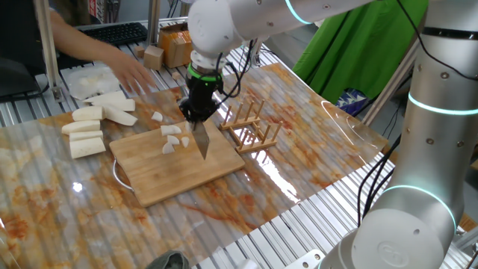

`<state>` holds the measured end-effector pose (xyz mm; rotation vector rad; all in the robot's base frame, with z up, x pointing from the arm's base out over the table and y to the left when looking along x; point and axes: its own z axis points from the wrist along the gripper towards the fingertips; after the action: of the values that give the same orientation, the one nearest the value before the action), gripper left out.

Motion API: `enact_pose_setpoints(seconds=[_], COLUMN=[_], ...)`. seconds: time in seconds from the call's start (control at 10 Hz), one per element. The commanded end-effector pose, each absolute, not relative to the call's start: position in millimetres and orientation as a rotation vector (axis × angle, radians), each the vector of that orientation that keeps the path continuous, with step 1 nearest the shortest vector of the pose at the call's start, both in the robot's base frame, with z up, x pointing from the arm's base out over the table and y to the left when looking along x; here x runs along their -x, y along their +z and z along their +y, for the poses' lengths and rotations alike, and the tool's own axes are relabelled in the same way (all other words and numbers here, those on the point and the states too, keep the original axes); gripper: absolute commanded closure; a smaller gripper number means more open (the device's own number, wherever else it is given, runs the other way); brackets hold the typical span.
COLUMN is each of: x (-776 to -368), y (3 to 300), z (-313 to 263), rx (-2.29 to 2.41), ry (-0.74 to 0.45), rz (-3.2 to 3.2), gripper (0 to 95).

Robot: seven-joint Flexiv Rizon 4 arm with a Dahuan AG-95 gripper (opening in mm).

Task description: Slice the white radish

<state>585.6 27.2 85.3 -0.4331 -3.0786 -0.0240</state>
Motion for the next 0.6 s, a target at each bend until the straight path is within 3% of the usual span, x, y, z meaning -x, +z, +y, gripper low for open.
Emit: enact_pose_setpoints(seconds=[0.1, 0.6], x=[-591, -607], y=[90, 90], z=[28, 30], rx=[0.380, 0.393], ry=[-0.062, -0.106], rz=[-3.103, -3.089], gripper=[95.0, 95.0])
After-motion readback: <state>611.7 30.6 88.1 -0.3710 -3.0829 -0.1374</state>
